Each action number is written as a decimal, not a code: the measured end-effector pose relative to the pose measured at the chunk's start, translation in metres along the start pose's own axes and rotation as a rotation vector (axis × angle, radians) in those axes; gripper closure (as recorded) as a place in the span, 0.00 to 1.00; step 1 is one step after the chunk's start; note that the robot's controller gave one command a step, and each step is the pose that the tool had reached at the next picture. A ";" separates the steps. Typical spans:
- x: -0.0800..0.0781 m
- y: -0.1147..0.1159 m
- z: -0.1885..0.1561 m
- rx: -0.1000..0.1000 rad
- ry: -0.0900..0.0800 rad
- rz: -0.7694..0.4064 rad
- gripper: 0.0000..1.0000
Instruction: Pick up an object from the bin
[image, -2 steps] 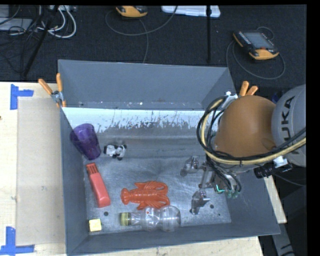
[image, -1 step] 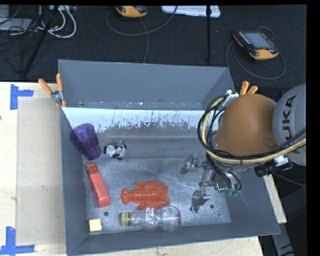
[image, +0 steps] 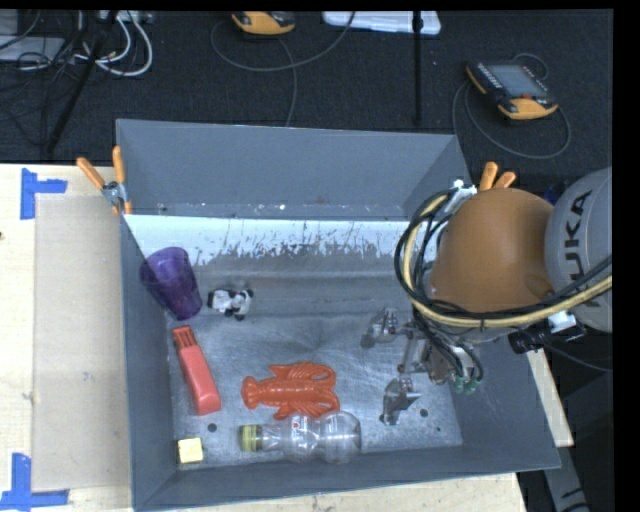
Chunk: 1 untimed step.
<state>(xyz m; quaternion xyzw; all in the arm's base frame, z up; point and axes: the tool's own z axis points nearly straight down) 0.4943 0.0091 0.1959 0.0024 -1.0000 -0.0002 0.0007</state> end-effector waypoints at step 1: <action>-0.014 0.001 -0.019 0.000 0.001 -0.053 0.00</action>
Offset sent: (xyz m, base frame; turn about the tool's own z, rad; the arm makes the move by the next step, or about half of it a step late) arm 0.0002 0.0797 -0.0552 -0.0517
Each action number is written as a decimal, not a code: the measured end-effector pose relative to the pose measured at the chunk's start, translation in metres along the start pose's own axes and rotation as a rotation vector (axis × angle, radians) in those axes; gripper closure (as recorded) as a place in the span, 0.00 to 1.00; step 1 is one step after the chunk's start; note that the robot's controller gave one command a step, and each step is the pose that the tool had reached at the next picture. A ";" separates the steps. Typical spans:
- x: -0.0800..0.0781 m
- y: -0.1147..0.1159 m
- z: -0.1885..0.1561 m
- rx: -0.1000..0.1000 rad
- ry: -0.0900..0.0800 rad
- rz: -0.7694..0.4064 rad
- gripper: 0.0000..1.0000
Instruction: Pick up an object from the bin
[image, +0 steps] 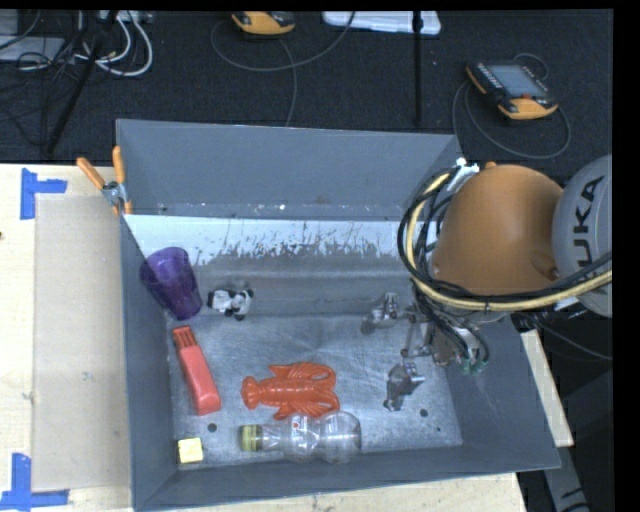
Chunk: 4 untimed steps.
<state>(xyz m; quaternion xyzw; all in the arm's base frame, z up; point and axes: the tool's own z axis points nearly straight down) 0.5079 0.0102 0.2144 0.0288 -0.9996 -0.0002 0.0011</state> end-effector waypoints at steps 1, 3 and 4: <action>0.001 0.029 0.022 0.000 -0.005 0.172 0.00; 0.023 0.069 0.098 0.000 -0.002 -0.139 0.00; -0.034 0.087 0.130 0.000 0.013 -0.293 1.00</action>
Offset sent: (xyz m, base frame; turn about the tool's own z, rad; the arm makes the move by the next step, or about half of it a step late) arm -0.0084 0.0590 -0.0989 -0.1196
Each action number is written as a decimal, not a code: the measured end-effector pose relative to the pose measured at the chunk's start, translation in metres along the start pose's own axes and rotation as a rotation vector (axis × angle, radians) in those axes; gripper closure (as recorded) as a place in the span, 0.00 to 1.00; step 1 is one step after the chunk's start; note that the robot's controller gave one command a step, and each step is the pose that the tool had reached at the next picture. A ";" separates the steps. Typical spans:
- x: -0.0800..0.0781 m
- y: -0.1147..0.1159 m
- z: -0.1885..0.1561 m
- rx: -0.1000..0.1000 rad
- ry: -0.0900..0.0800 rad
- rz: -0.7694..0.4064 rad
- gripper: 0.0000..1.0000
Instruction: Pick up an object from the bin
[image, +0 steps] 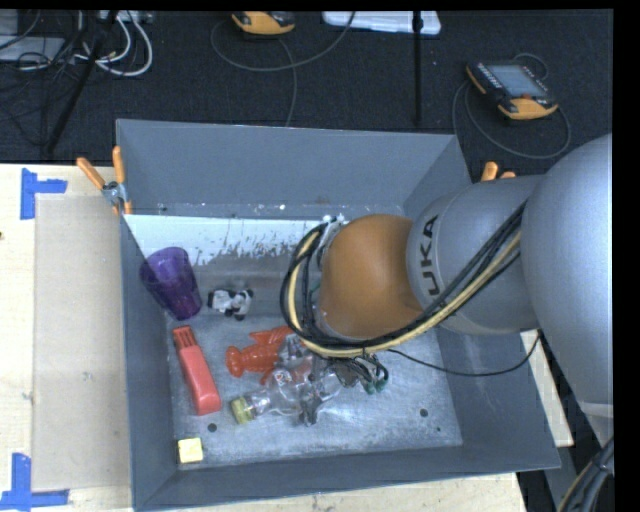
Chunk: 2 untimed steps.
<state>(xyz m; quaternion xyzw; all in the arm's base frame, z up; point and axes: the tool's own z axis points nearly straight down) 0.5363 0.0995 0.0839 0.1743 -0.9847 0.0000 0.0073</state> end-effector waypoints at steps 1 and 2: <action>-0.001 -0.002 0.000 0.004 -0.009 0.002 1.00; 0.021 0.012 -0.092 0.002 -0.014 -0.015 1.00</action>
Offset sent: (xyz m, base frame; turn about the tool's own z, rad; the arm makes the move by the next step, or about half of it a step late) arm -0.0224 0.0049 0.0925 -0.0194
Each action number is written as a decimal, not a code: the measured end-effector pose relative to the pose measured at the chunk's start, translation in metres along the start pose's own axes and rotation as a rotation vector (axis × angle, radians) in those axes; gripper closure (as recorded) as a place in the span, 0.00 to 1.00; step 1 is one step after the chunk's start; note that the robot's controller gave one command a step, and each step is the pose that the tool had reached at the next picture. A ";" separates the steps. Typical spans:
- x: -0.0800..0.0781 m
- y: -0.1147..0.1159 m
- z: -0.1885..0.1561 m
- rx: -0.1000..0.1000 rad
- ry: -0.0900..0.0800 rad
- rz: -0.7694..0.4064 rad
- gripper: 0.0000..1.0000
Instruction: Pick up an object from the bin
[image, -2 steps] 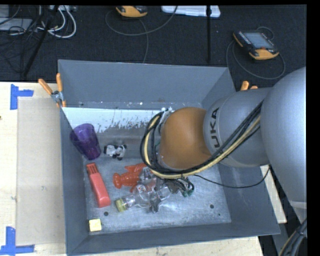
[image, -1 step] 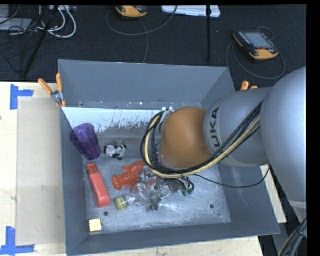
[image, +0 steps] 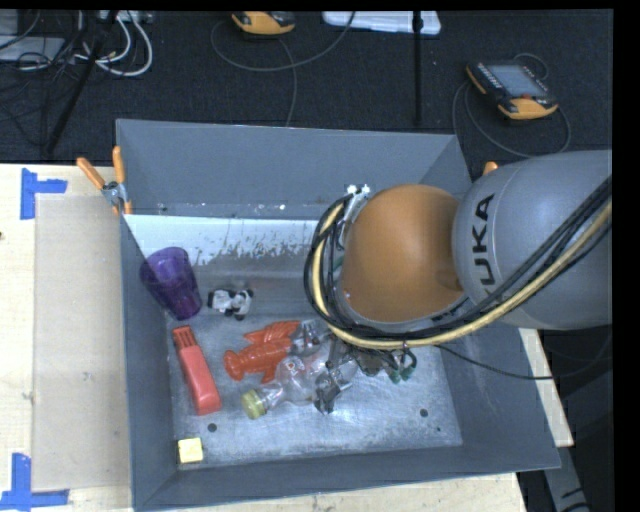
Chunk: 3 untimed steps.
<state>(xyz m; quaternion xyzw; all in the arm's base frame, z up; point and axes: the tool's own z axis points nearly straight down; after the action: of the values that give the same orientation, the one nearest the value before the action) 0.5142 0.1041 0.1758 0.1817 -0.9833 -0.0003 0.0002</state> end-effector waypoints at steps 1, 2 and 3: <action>0.000 0.000 0.000 0.000 0.000 0.001 1.00; -0.001 -0.004 0.027 0.000 0.000 0.000 1.00; 0.006 0.005 0.032 -0.001 0.004 -0.028 1.00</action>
Offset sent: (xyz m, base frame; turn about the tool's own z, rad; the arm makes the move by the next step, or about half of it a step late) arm 0.0032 -0.0051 -0.0372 -0.0025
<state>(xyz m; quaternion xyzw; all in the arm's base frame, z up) 0.5069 0.1065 0.1438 0.1957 -0.9807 -0.0003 0.0023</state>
